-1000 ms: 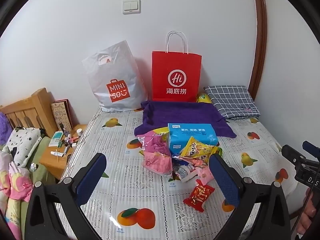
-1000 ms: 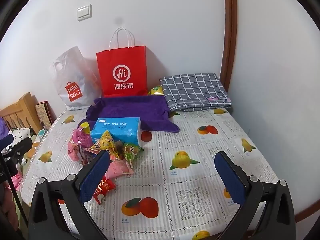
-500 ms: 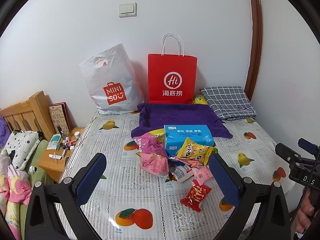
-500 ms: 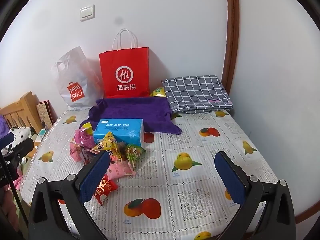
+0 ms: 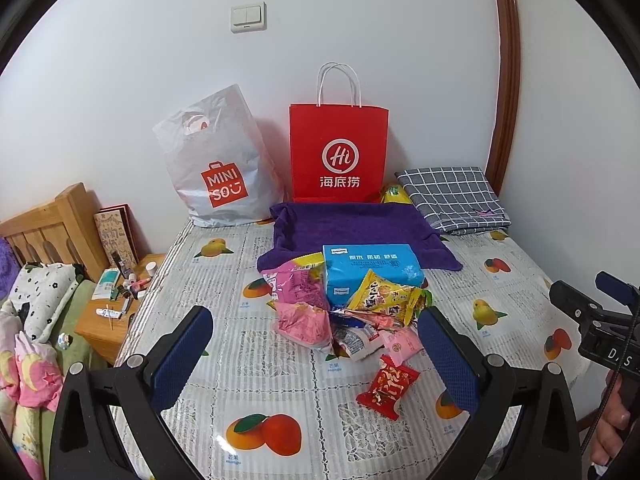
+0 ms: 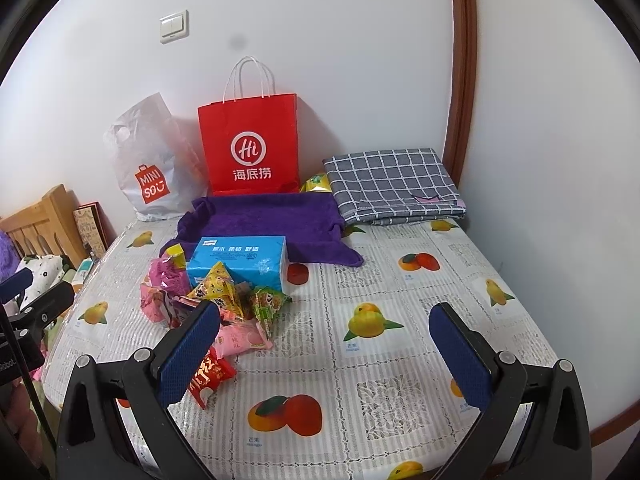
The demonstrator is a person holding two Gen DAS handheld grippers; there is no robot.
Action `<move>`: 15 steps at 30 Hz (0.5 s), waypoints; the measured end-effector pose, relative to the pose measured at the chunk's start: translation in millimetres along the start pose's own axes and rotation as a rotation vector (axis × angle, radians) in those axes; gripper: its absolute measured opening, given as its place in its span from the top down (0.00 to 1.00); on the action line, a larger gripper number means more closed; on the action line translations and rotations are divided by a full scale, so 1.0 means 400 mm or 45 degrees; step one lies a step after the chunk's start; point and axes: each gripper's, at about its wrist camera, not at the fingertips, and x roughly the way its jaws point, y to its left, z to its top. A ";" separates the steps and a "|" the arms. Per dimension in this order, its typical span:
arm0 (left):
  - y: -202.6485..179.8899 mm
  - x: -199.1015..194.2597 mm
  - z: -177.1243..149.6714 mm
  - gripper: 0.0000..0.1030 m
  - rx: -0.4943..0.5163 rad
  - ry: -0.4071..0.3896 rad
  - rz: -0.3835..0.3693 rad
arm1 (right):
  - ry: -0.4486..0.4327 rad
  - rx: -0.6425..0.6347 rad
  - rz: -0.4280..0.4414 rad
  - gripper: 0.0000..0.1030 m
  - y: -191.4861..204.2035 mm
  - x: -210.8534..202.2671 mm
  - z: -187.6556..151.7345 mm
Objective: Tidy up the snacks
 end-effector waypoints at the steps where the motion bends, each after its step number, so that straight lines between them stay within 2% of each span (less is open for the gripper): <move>1: -0.001 0.000 0.000 0.00 0.000 0.000 -0.001 | -0.004 0.000 0.001 0.00 -0.001 -0.001 0.000; 15: -0.004 -0.006 -0.011 0.00 0.009 -0.010 -0.016 | -0.022 -0.002 0.010 0.00 0.002 -0.016 -0.002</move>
